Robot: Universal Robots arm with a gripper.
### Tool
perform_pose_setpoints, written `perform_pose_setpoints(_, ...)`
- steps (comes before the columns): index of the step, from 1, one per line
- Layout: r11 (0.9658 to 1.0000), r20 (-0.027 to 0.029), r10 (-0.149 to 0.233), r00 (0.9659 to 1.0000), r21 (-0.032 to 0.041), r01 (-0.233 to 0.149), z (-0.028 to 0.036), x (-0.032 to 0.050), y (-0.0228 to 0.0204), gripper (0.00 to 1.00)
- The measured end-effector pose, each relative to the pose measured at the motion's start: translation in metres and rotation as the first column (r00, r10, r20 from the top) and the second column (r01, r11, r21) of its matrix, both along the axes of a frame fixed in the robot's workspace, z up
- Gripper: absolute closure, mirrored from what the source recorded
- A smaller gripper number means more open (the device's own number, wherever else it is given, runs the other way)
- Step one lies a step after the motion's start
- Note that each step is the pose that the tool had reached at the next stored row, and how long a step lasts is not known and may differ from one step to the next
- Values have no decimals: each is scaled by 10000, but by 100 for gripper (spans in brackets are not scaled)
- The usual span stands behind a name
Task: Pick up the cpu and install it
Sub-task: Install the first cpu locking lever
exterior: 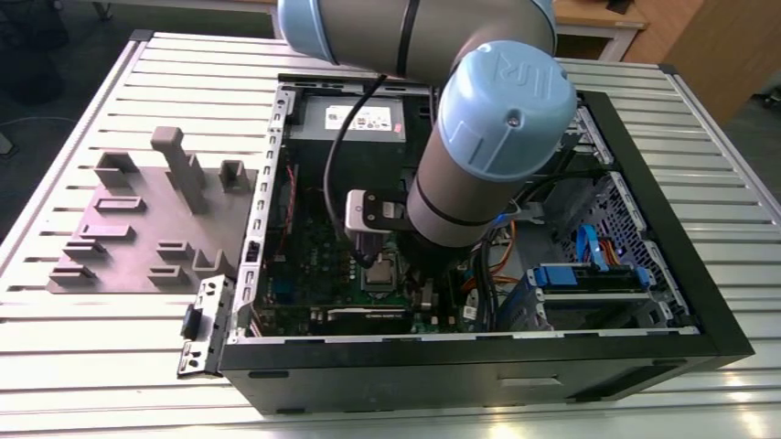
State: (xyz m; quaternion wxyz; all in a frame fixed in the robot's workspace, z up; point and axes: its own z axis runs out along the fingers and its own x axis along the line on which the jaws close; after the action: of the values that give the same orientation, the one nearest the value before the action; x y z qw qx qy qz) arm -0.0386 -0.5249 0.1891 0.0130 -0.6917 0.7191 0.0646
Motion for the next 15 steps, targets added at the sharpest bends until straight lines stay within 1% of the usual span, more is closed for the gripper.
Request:
perform_pose_setpoints(7, 10000, 1, 0, 10000, 4, 0, -26, 4, 0, 89)
perform_pose_setpoints(10, 10000, 1, -1, 10000, -1, 1, -27, 1, 0, 89)
perform_pose_setpoints(15, 10000, 1, 1, 10000, 2, -1, -19, -28, 0, 89)
